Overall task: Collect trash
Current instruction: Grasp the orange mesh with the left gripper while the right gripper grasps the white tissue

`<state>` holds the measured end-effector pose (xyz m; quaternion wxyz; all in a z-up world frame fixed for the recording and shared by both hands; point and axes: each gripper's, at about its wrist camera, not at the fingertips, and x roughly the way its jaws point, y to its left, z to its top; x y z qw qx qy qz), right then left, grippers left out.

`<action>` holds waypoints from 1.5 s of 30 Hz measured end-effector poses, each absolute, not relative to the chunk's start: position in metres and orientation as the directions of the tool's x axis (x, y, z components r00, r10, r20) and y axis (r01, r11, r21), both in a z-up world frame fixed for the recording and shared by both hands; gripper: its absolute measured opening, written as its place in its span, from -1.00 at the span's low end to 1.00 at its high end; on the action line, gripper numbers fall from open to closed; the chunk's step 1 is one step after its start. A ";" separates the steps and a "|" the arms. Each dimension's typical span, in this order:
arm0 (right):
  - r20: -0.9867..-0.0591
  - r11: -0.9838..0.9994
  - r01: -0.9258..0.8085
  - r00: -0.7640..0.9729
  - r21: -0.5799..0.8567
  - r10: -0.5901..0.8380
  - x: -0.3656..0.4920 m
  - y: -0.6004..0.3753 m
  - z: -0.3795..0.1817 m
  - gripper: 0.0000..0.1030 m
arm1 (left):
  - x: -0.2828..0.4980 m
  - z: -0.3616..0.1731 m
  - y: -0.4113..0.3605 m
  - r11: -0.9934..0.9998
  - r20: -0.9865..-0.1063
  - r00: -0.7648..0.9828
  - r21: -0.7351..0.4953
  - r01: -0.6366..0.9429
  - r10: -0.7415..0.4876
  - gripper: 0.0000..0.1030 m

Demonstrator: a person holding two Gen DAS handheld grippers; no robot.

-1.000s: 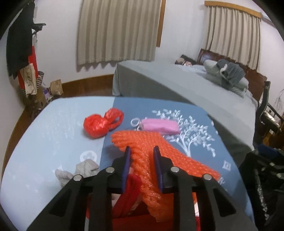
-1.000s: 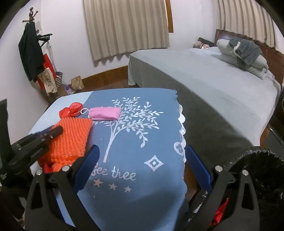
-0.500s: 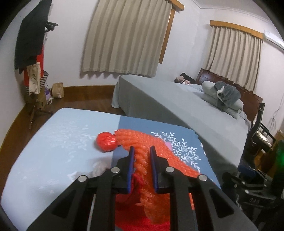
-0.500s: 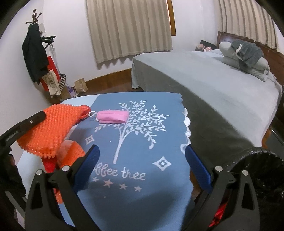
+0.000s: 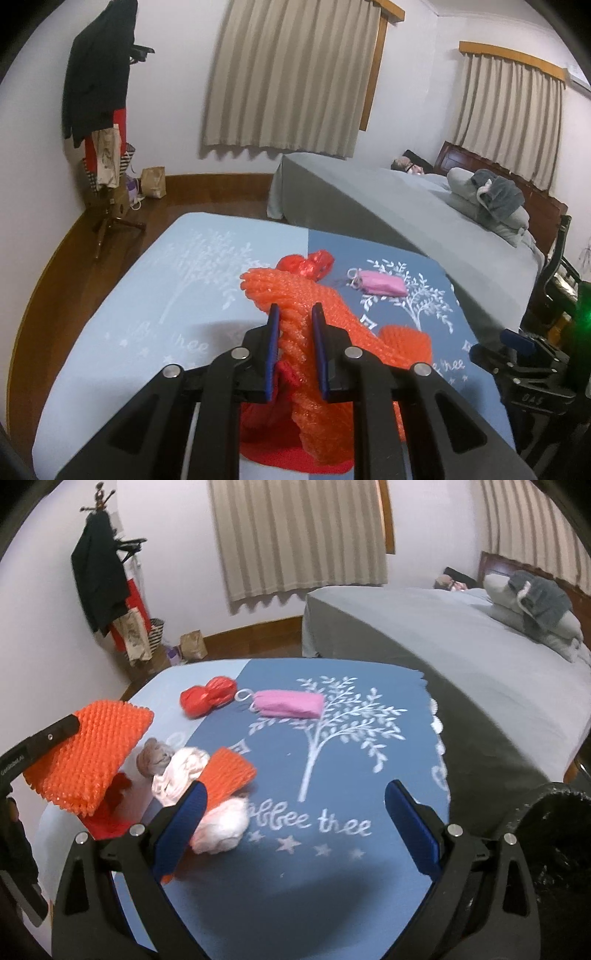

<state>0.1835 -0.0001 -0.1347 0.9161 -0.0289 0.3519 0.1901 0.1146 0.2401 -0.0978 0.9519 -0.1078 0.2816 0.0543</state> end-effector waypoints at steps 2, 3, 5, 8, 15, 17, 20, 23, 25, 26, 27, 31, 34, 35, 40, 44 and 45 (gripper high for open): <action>-0.666 0.923 -0.378 0.670 0.076 0.329 0.182 0.005 -0.140 0.69 | 0.113 -0.100 0.239 0.972 -0.551 0.833 -0.175 -0.159 0.037 -0.66; -0.673 0.922 -0.380 0.663 0.075 0.328 0.182 0.007 -0.143 0.63 | 0.113 -0.102 0.239 0.972 -0.553 0.832 -0.176 -0.157 0.034 -0.66; -0.692 0.918 -0.387 0.641 0.084 0.333 0.182 0.012 -0.150 0.59 | 0.114 -0.107 0.237 0.972 -0.563 0.826 -0.179 -0.153 0.027 -0.66; -0.707 0.906 -0.408 0.607 0.116 0.364 0.181 0.019 -0.157 0.57 | 0.116 -0.113 0.235 0.975 -0.576 0.817 -0.166 -0.146 0.024 -0.66; -0.736 0.888 -0.441 0.557 0.132 0.386 0.183 0.036 -0.174 0.42 | 0.117 -0.131 0.232 0.980 -0.612 0.791 -0.152 -0.132 0.012 -0.66; -0.744 0.881 -0.449 0.537 0.146 0.397 0.185 0.038 -0.180 0.41 | 0.118 -0.135 0.234 0.979 -0.622 0.783 -0.153 -0.135 0.011 -0.66; -0.747 0.863 -0.474 0.508 0.172 0.429 0.185 0.043 -0.185 0.11 | 0.119 -0.141 0.234 0.981 -0.641 0.767 -0.142 -0.133 0.011 -0.62; -0.737 0.820 -0.521 0.454 0.236 0.501 0.185 0.047 -0.184 -0.43 | 0.118 -0.140 0.232 0.984 -0.645 0.764 -0.128 -0.127 0.015 -0.55; -0.733 0.808 -0.539 0.448 0.236 0.513 0.183 0.050 -0.180 -0.47 | 0.118 -0.137 0.231 0.986 -0.641 0.768 -0.116 -0.122 0.020 -0.38; -0.730 0.805 -0.544 0.447 0.238 0.517 0.183 0.049 -0.177 -0.49 | 0.117 -0.134 0.230 0.986 -0.636 0.772 -0.119 -0.120 0.017 -0.25; -0.727 0.804 -0.543 0.447 0.242 0.521 0.182 0.048 -0.174 -0.49 | 0.117 -0.132 0.229 0.985 -0.631 0.776 -0.123 -0.122 0.018 -0.12; -0.715 0.820 -0.525 0.483 0.226 0.506 0.178 0.034 -0.162 -0.49 | 0.115 -0.122 0.224 0.985 -0.613 0.790 -0.126 -0.121 0.018 0.02; -0.716 0.847 -0.489 0.512 0.211 0.474 0.177 0.017 -0.156 -0.49 | 0.115 -0.116 0.213 0.989 -0.598 0.801 -0.121 -0.088 -0.002 0.03; -0.717 0.856 -0.473 0.521 0.209 0.463 0.178 0.011 -0.155 -0.49 | 0.115 -0.115 0.207 0.990 -0.594 0.804 -0.125 -0.069 -0.019 0.03; -0.720 0.888 -0.415 0.554 0.197 0.418 0.182 -0.016 -0.154 -0.49 | 0.119 -0.118 0.185 0.987 -0.589 0.805 -0.157 -0.018 -0.079 0.03; -0.713 0.904 -0.387 0.580 0.184 0.393 0.185 -0.032 -0.153 -0.49 | 0.121 -0.127 0.159 0.987 -0.593 0.797 -0.160 0.028 -0.119 0.02; -0.711 0.907 -0.382 0.588 0.178 0.387 0.185 -0.035 -0.152 -0.49 | 0.122 -0.130 0.151 0.987 -0.595 0.793 -0.157 0.043 -0.130 0.02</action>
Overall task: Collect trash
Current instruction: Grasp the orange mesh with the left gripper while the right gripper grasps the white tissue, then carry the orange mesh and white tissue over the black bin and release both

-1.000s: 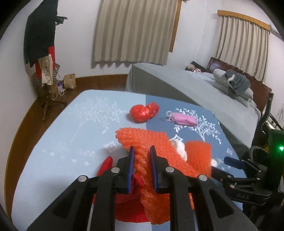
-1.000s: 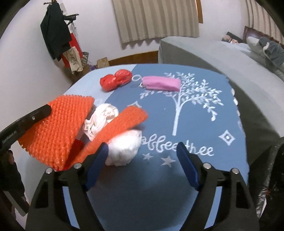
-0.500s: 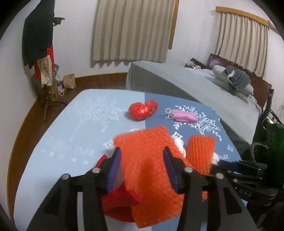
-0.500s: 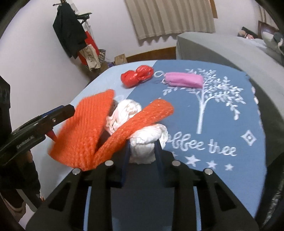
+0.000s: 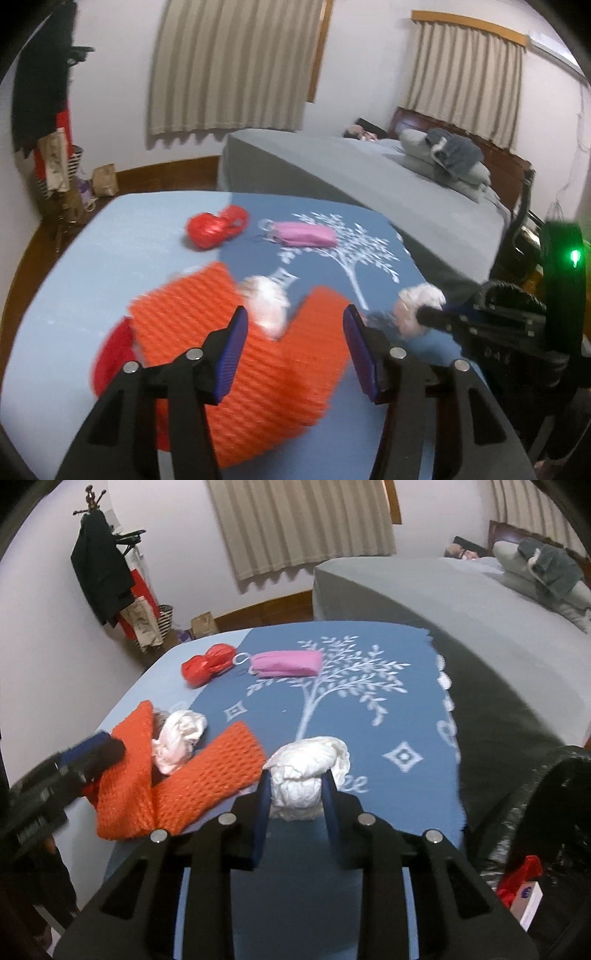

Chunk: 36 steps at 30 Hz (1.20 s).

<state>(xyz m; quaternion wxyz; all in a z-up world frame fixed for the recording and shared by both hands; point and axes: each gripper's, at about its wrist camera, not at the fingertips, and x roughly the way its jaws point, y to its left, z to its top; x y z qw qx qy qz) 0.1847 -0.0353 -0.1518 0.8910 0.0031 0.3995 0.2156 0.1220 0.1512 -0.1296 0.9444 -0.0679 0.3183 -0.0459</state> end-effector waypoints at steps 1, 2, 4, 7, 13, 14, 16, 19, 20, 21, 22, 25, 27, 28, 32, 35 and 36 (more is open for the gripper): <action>-0.708 0.910 -0.378 0.594 0.172 0.381 0.185 -0.038 -0.151 -0.49 | 0.123 -0.133 0.143 0.987 -0.597 0.790 -0.151 0.059 -0.138 0.02; -0.705 0.912 -0.373 0.601 0.168 0.376 0.185 -0.042 -0.150 -0.49 | 0.125 -0.137 0.135 0.987 -0.600 0.787 -0.145 0.069 -0.143 0.00; -0.700 0.917 -0.362 0.611 0.169 0.370 0.186 -0.048 -0.150 -0.49 | 0.128 -0.142 0.125 0.987 -0.607 0.780 -0.142 0.081 -0.151 -0.04; -0.700 0.925 -0.341 0.620 0.166 0.354 0.187 -0.057 -0.151 -0.49 | 0.137 -0.150 0.111 0.988 -0.614 0.775 -0.125 0.092 -0.150 -0.07; -0.702 0.932 -0.318 0.624 0.172 0.343 0.190 -0.069 -0.155 -0.49 | 0.159 -0.167 0.102 0.994 -0.648 0.756 -0.096 0.042 -0.094 -0.11; -0.703 0.932 -0.319 0.623 0.172 0.343 0.191 -0.070 -0.156 -0.49 | 0.161 -0.169 0.104 0.995 -0.652 0.753 -0.097 0.032 -0.088 -0.11; -0.706 0.932 -0.321 0.620 0.170 0.342 0.191 -0.070 -0.158 -0.49 | 0.166 -0.172 0.106 0.996 -0.669 0.740 -0.093 0.013 -0.072 -0.11; -0.709 0.930 -0.323 0.614 0.177 0.348 0.192 -0.068 -0.162 -0.49 | 0.173 -0.178 0.107 0.996 -0.693 0.718 -0.092 0.000 -0.064 -0.11; -0.709 0.929 -0.324 0.612 0.178 0.350 0.193 -0.067 -0.162 -0.49 | 0.174 -0.179 0.107 0.996 -0.701 0.711 -0.089 -0.001 -0.061 -0.14; -0.710 0.928 -0.326 0.610 0.179 0.351 0.193 -0.067 -0.163 -0.49 | 0.176 -0.180 0.106 0.996 -0.709 0.703 -0.086 0.002 -0.063 -0.27; -0.710 0.928 -0.327 0.609 0.179 0.352 0.193 -0.066 -0.163 -0.49 | 0.176 -0.181 0.106 0.996 -0.713 0.698 -0.084 0.005 -0.064 -0.34; -0.709 0.927 -0.330 0.611 0.178 0.353 0.193 -0.065 -0.161 -0.49 | 0.178 -0.184 0.108 0.995 -0.722 0.688 -0.100 0.005 -0.076 -0.59; -0.706 0.927 -0.330 0.613 0.179 0.354 0.192 -0.067 -0.160 -0.49 | 0.176 -0.183 0.111 0.993 -0.718 0.692 -0.115 -0.007 -0.079 -0.74; -0.704 0.927 -0.331 0.615 0.178 0.355 0.191 -0.067 -0.158 -0.49 | 0.175 -0.182 0.112 0.993 -0.715 0.694 -0.117 -0.008 -0.078 -0.76; -0.695 0.927 -0.331 0.625 0.177 0.356 0.188 -0.070 -0.151 -0.49 | 0.168 -0.168 0.107 0.992 -0.683 0.723 -0.128 0.014 -0.099 -0.80; -0.683 0.929 -0.326 0.639 0.176 0.354 0.185 -0.074 -0.144 -0.49 | 0.163 -0.150 0.102 0.988 -0.650 0.750 -0.152 0.032 -0.124 -0.80; -0.678 0.930 -0.323 0.645 0.176 0.352 0.184 -0.077 -0.140 -0.49 | 0.162 -0.143 0.101 0.985 -0.636 0.759 -0.166 0.037 -0.136 -0.80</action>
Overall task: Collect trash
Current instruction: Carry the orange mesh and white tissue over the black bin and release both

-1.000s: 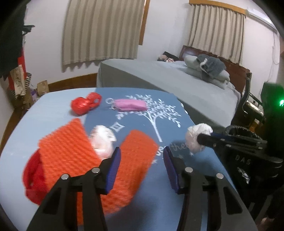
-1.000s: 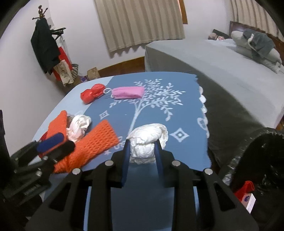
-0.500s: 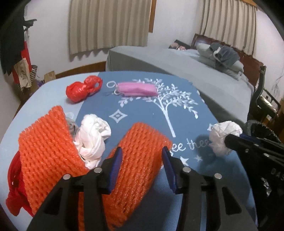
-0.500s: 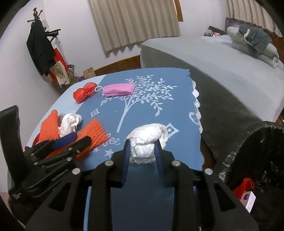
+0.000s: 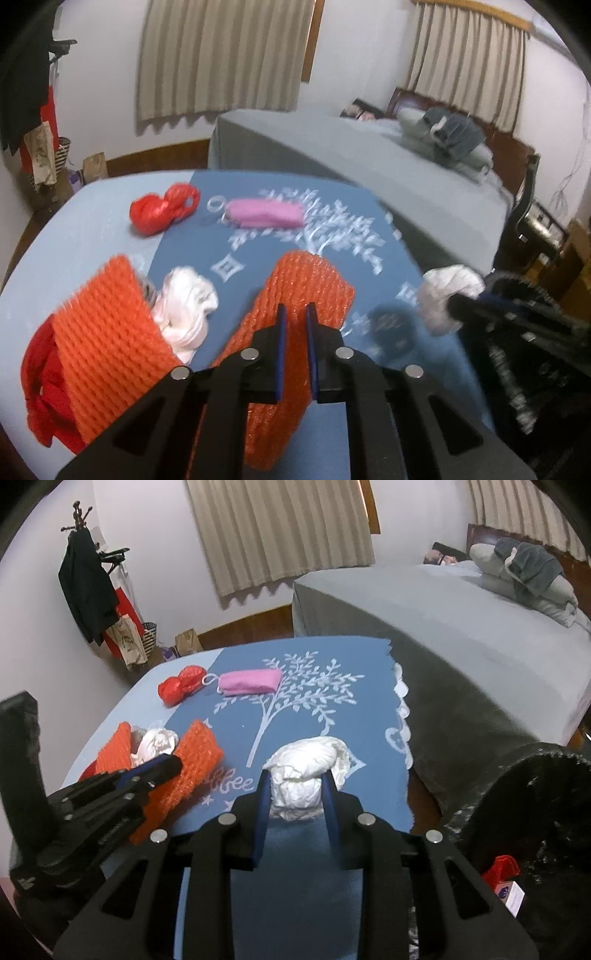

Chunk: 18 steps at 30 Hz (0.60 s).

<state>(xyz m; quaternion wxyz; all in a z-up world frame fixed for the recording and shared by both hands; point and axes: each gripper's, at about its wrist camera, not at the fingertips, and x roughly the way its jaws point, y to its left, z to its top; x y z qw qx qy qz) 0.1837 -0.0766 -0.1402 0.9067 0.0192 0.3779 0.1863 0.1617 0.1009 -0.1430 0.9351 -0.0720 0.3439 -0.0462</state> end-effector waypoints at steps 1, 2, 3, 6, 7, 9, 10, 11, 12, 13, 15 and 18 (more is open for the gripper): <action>-0.673 0.931 -0.321 0.651 0.175 0.351 0.183 -0.078 -0.137 -0.49 | 0.161 -0.138 0.099 0.984 -0.628 0.765 -0.175 0.042 -0.144 -0.80; -0.666 0.932 -0.317 0.659 0.176 0.350 0.181 -0.081 -0.133 -0.49 | 0.160 -0.131 0.097 0.982 -0.616 0.772 -0.184 0.051 -0.155 -0.80; -0.659 0.933 -0.313 0.667 0.176 0.348 0.180 -0.084 -0.128 -0.49 | 0.160 -0.124 0.094 0.980 -0.605 0.779 -0.188 0.062 -0.165 -0.80; -0.644 0.937 -0.303 0.685 0.174 0.341 0.175 -0.093 -0.118 -0.49 | 0.160 -0.110 0.082 0.977 -0.582 0.791 -0.191 0.095 -0.190 -0.80; -0.638 0.938 -0.300 0.691 0.174 0.339 0.173 -0.096 -0.114 -0.49 | 0.159 -0.107 0.078 0.976 -0.576 0.794 -0.191 0.102 -0.196 -0.80; -0.627 0.941 -0.293 0.704 0.171 0.333 0.168 -0.103 -0.106 -0.49 | 0.158 -0.098 0.069 0.974 -0.560 0.802 -0.190 0.120 -0.208 -0.80; -0.622 0.942 -0.290 0.710 0.169 0.330 0.165 -0.106 -0.102 -0.49 | 0.157 -0.095 0.066 0.974 -0.553 0.805 -0.188 0.128 -0.213 -0.80; -0.618 0.944 -0.286 0.716 0.166 0.326 0.163 -0.109 -0.099 -0.49 | 0.156 -0.092 0.061 0.972 -0.545 0.808 -0.186 0.141 -0.222 -0.80; -0.614 0.946 -0.281 0.722 0.163 0.320 0.161 -0.112 -0.097 -0.48 | 0.155 -0.088 0.056 0.970 -0.537 0.811 -0.186 0.155 -0.233 -0.81; -0.608 0.948 -0.275 0.728 0.162 0.316 0.159 -0.117 -0.093 -0.48 | 0.153 -0.086 0.051 0.968 -0.526 0.815 -0.183 0.170 -0.242 -0.80; -0.602 0.950 -0.266 0.736 0.162 0.309 0.155 -0.123 -0.091 -0.48 | 0.151 -0.085 0.043 0.968 -0.519 0.818 -0.165 0.188 -0.248 -0.80; -0.606 0.955 -0.252 0.739 0.157 0.295 0.151 -0.131 -0.093 -0.48 | 0.150 -0.093 0.035 0.966 -0.534 0.805 -0.168 0.199 -0.258 -0.80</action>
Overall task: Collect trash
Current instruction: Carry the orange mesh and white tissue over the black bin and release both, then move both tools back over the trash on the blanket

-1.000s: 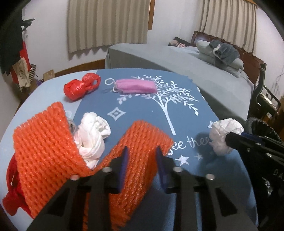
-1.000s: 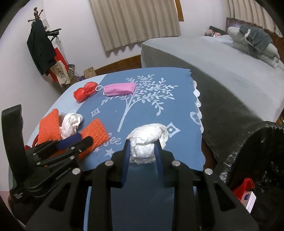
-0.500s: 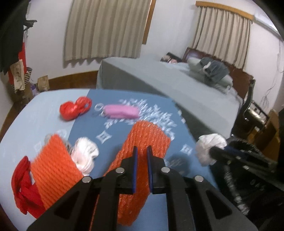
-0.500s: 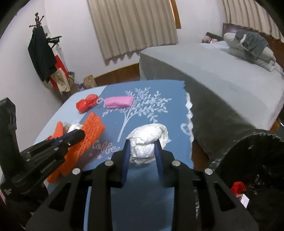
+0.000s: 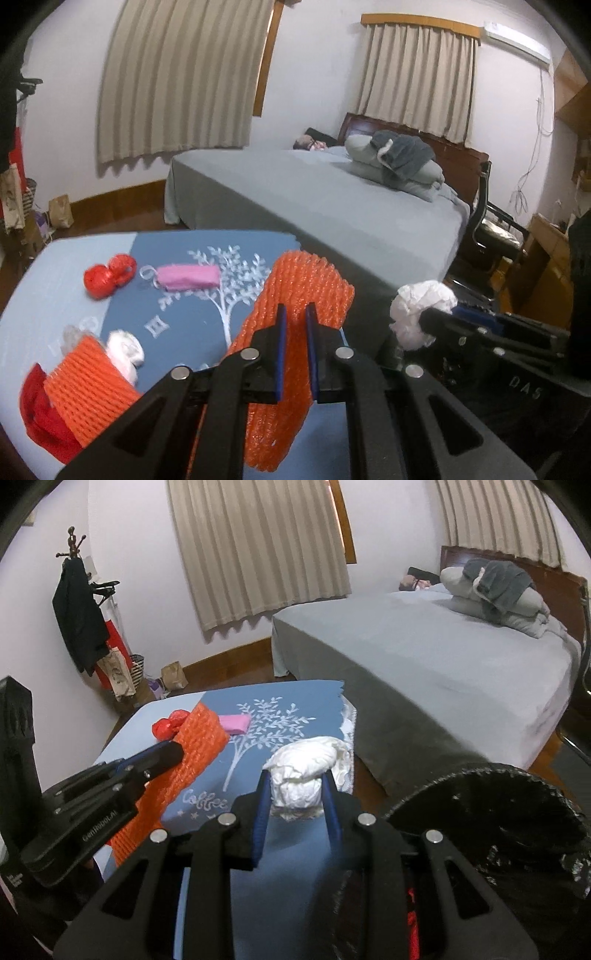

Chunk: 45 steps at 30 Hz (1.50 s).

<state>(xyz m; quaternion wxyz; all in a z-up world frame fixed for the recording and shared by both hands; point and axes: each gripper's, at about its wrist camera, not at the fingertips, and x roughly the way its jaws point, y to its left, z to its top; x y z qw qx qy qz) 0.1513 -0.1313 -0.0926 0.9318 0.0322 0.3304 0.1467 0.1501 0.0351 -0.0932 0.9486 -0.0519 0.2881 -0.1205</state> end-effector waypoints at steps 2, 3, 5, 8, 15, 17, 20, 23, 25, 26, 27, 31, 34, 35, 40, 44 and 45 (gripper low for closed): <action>-0.615 0.958 -0.240 0.735 0.158 0.286 0.150 -0.134 -0.096 -0.48 | 0.148 -0.099 0.035 0.965 -0.541 0.800 -0.177 0.193 -0.260 -0.80; -0.619 0.959 -0.234 0.733 0.157 0.281 0.149 -0.135 -0.097 -0.48 | 0.148 -0.101 0.035 0.965 -0.544 0.797 -0.181 0.193 -0.261 -0.80; -0.624 0.962 -0.224 0.733 0.153 0.270 0.147 -0.139 -0.099 -0.48 | 0.147 -0.102 0.034 0.964 -0.550 0.792 -0.183 0.194 -0.264 -0.80; -0.619 0.967 -0.206 0.743 0.149 0.253 0.143 -0.150 -0.097 -0.48 | 0.145 -0.096 0.028 0.961 -0.539 0.796 -0.180 0.212 -0.276 -0.80; -0.606 0.980 -0.144 0.771 0.135 0.196 0.129 -0.180 -0.087 -0.48 | 0.140 -0.077 -0.001 0.937 -0.498 0.793 -0.190 0.294 -0.350 -0.81; -0.603 0.985 -0.117 0.779 0.127 0.170 0.122 -0.193 -0.084 -0.48 | 0.140 -0.074 -0.013 0.927 -0.490 0.787 -0.193 0.322 -0.375 -0.80; -0.602 0.991 -0.071 0.788 0.116 0.127 0.111 -0.214 -0.081 -0.48 | 0.140 -0.071 -0.033 0.908 -0.482 0.769 -0.207 0.365 -0.419 -0.81; -0.603 0.994 -0.026 0.794 0.103 0.084 0.101 -0.234 -0.080 -0.48 | 0.139 -0.069 -0.055 0.886 -0.479 0.747 -0.213 0.411 -0.461 -0.81; -0.603 0.995 0.003 0.796 0.096 0.056 0.094 -0.247 -0.079 -0.48 | 0.137 -0.070 -0.069 0.872 -0.477 0.732 -0.215 0.440 -0.487 -0.80; -0.604 0.995 0.016 0.796 0.093 0.044 0.090 -0.252 -0.080 -0.48 | 0.137 -0.070 -0.077 0.863 -0.477 0.722 -0.217 0.456 -0.502 -0.80; -0.604 0.995 0.030 0.796 0.092 0.032 0.087 -0.258 -0.081 -0.48 | 0.136 -0.070 -0.085 0.854 -0.477 0.712 -0.220 0.472 -0.516 -0.80; -0.604 0.993 0.079 0.797 0.088 -0.010 0.077 -0.281 -0.084 -0.48 | 0.132 -0.071 -0.116 0.822 -0.476 0.677 -0.218 0.526 -0.560 -0.80; -0.604 0.990 0.110 0.796 0.083 -0.038 0.074 -0.295 -0.085 -0.42 | 0.134 -0.071 -0.132 0.801 -0.479 0.654 -0.219 0.557 -0.585 -0.80; -0.604 0.989 0.125 0.795 0.081 -0.051 0.072 -0.300 -0.086 -0.42 | 0.134 -0.071 -0.135 0.795 -0.481 0.646 -0.223 0.564 -0.593 -0.77; -0.596 0.982 0.177 0.797 0.073 -0.099 0.065 -0.320 -0.088 -0.10 | 0.142 -0.073 -0.141 0.775 -0.500 0.603 -0.278 0.568 -0.622 -0.19; -0.582 0.976 0.204 0.804 0.072 -0.125 0.062 -0.328 -0.087 0.33 | 0.146 -0.072 -0.127 0.804 -0.506 0.633 -0.271 0.529 -0.586 -0.10; -0.577 0.976 0.207 0.806 0.072 -0.128 0.060 -0.330 -0.086 0.61 | 0.146 -0.071 -0.121 0.816 -0.503 0.648 -0.262 0.516 -0.572 0.01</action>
